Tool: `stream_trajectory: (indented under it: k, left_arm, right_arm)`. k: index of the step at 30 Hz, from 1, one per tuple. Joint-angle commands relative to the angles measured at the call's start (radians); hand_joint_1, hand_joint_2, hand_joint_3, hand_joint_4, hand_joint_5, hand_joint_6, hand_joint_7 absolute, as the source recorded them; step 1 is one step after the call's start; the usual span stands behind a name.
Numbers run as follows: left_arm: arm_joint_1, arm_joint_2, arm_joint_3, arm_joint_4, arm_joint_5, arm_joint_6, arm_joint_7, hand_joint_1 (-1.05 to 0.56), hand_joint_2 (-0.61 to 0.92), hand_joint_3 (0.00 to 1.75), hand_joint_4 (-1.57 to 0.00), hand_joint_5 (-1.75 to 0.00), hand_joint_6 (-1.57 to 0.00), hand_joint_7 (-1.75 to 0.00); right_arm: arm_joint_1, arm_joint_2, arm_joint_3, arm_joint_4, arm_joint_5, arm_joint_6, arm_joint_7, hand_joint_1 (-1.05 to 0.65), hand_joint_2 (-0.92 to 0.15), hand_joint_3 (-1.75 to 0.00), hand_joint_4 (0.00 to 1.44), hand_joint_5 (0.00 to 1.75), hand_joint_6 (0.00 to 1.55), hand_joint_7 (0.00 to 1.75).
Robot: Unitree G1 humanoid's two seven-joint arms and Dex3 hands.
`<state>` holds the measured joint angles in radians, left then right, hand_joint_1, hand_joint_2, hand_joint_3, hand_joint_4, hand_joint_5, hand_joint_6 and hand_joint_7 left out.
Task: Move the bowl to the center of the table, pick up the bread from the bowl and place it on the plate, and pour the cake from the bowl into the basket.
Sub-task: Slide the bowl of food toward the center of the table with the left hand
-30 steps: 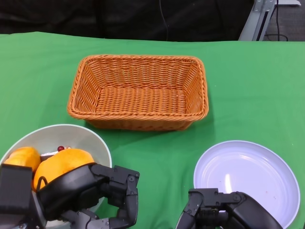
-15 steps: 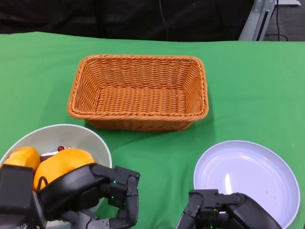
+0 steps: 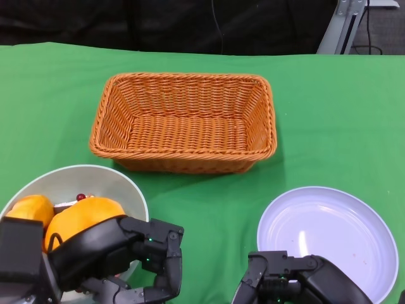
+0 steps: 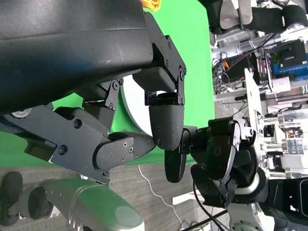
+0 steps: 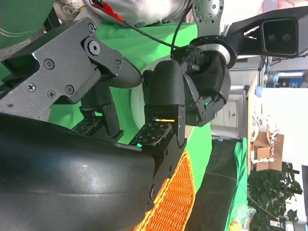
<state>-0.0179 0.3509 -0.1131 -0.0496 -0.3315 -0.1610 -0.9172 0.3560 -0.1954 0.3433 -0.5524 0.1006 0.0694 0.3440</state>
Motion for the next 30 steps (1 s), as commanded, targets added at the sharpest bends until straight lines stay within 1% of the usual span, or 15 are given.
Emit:
stream_trajectory:
  k: [1, 4, 8, 9, 10, 11, 14, 16, 17, 18, 19, 21, 22, 26, 30]
  left_arm:
    - [-0.005, -0.013, 0.05, 0.026, -0.022, -0.045, 0.025, -0.19, 0.74, 0.69, -0.67, -1.61, -0.74, -1.3]
    - [-0.001, -0.035, 0.082, 0.027, -0.032, -0.064, 0.056, -0.32, 0.89, 0.52, -0.66, -1.51, -0.73, -1.21]
    - [-0.005, -0.047, 0.112, 0.017, -0.042, -0.087, 0.075, -0.42, 0.92, 0.45, -0.67, -1.42, -0.73, -1.09]
    - [-0.009, -0.05, 0.126, 0.013, -0.049, -0.1, 0.081, -0.45, 0.92, 0.41, -0.69, -1.3, -0.76, -0.9]
    - [-0.02, -0.06, 0.149, 0.013, -0.056, -0.125, 0.096, -0.46, 0.92, 0.39, -0.71, -1.23, -0.8, -0.77]
    - [-0.028, -0.067, 0.165, 0.014, -0.061, -0.143, 0.106, -0.5, 0.92, 0.36, -0.72, -1.08, -0.83, -0.56]
    - [-0.041, -0.078, 0.196, 0.007, -0.058, -0.152, 0.15, -0.57, 0.92, 0.34, -0.75, -0.91, -0.88, -0.31]
    - [-0.044, -0.079, 0.203, 0.002, -0.056, -0.15, 0.169, -0.6, 0.92, 0.34, -0.75, -0.86, -0.89, -0.25]
    - [-0.074, -0.072, 0.255, 0.016, -0.058, -0.147, 0.225, -0.6, 0.92, 0.34, -0.75, -0.85, -0.89, -0.23]
    - [-0.102, -0.063, 0.299, 0.032, -0.058, -0.147, 0.27, -0.67, 0.92, 0.39, -0.72, -0.53, -0.81, -0.12]
    - [-0.125, -0.052, 0.334, 0.048, -0.06, -0.148, 0.3, -0.69, 0.92, 0.41, -0.73, -0.37, -0.78, -0.07]
    - [-0.172, -0.023, 0.389, 0.107, -0.053, -0.174, 0.33, -0.73, 0.92, 0.42, -0.72, -0.17, -0.74, -0.02]
    - [-0.192, -0.011, 0.413, 0.136, -0.046, -0.187, 0.345, -0.74, 0.92, 0.42, -0.71, -0.13, -0.72, -0.01]
    - [-0.239, 0.039, 0.486, 0.227, -0.003, -0.228, 0.417, -0.74, 0.92, 0.43, -0.69, -0.07, -0.67, 0.0]
    - [-0.262, 0.074, 0.514, 0.295, 0.032, -0.262, 0.452, -0.74, 0.92, 0.47, -0.68, -0.04, -0.63, 0.0]
  right_arm:
    - [-0.012, 0.008, 0.008, 0.021, 0.001, -0.002, -0.005, -0.08, -0.49, -1.09, 0.76, 1.55, 0.78, 1.12]
    - [-0.016, 0.007, 0.014, 0.024, -0.015, -0.008, -0.014, -0.09, -0.5, -1.09, 0.76, 1.56, 0.79, 1.12]
    - [-0.016, 0.009, 0.018, 0.028, -0.024, -0.017, -0.019, -0.09, -0.5, -1.09, 0.77, 1.58, 0.79, 1.12]
    - [-0.015, 0.01, 0.019, 0.028, -0.025, -0.017, -0.02, -0.09, -0.5, -1.09, 0.77, 1.58, 0.78, 1.12]
    - [-0.016, 0.01, 0.018, 0.03, -0.024, -0.018, -0.019, -0.09, -0.5, -1.09, 0.77, 1.58, 0.78, 1.12]
    - [-0.017, 0.011, 0.018, 0.032, -0.024, -0.019, -0.017, -0.09, -0.5, -1.09, 0.76, 1.57, 0.78, 1.11]
    - [-0.016, 0.012, 0.017, 0.029, -0.023, -0.013, -0.017, -0.09, -0.5, -1.1, 0.76, 1.57, 0.78, 1.11]
    - [-0.016, 0.012, 0.017, 0.028, -0.023, -0.01, -0.018, -0.09, -0.5, -1.1, 0.76, 1.57, 0.78, 1.11]
    - [-0.012, 0.012, 0.016, 0.026, -0.021, -0.011, -0.018, -0.09, -0.5, -1.1, 0.76, 1.57, 0.78, 1.11]
    - [-0.009, 0.011, 0.016, 0.023, -0.019, -0.009, -0.018, -0.09, -0.5, -1.1, 0.76, 1.56, 0.79, 1.11]
    - [-0.007, 0.009, 0.015, 0.019, -0.018, -0.002, -0.017, -0.09, -0.5, -1.1, 0.76, 1.55, 0.79, 1.11]
    - [-0.004, 0.008, 0.015, 0.015, -0.02, 0.004, -0.019, -0.09, -0.49, -1.11, 0.76, 1.55, 0.79, 1.11]
    - [-0.004, 0.008, 0.015, 0.014, -0.02, 0.004, -0.019, -0.09, -0.49, -1.11, 0.77, 1.55, 0.79, 1.11]
    - [-0.006, 0.009, 0.016, 0.02, -0.009, 0.007, -0.013, -0.06, -0.49, -1.12, 0.77, 1.56, 0.79, 1.12]
    - [-0.006, 0.009, 0.02, 0.014, -0.019, 0.018, -0.019, -0.08, -0.48, -1.12, 0.77, 1.56, 0.78, 1.13]
